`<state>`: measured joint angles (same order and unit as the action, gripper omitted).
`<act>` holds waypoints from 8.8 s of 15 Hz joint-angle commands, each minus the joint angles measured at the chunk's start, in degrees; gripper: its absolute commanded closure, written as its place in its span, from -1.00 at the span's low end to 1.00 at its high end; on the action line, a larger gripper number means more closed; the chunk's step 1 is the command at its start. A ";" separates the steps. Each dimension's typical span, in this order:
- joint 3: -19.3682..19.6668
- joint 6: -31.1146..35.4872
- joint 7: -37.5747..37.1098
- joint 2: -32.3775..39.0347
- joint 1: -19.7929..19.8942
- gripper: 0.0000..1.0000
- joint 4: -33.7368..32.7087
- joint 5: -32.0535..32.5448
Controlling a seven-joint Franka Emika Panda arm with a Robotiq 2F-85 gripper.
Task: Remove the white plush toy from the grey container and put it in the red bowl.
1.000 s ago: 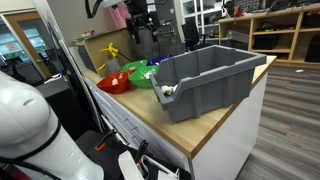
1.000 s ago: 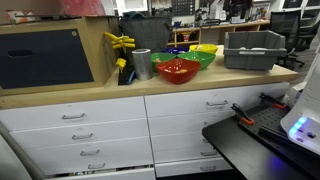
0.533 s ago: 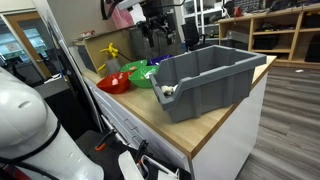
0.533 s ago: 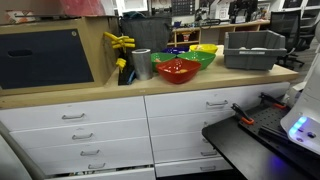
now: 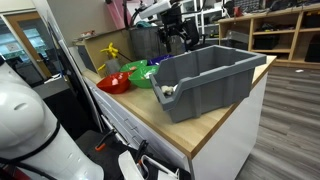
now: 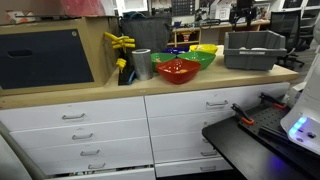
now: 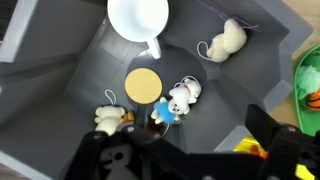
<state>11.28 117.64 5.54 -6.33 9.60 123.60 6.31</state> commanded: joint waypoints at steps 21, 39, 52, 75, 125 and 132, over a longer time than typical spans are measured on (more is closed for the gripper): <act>2.82 4.78 -5.90 7.59 4.48 -1.00 -4.21 5.31; 4.23 12.39 -12.08 24.24 4.55 -1.00 -12.62 4.74; 6.64 21.74 -16.87 30.33 4.13 -1.00 -15.63 5.33; 7.06 20.87 -14.89 27.36 2.16 0.95 -12.69 8.89; -2.36 -33.89 -13.84 11.58 -0.60 0.77 -17.95 -14.27; -3.08 -33.27 -13.58 11.18 -1.30 0.94 -16.59 -14.41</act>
<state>8.80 83.87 -8.27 5.22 8.99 105.84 -7.94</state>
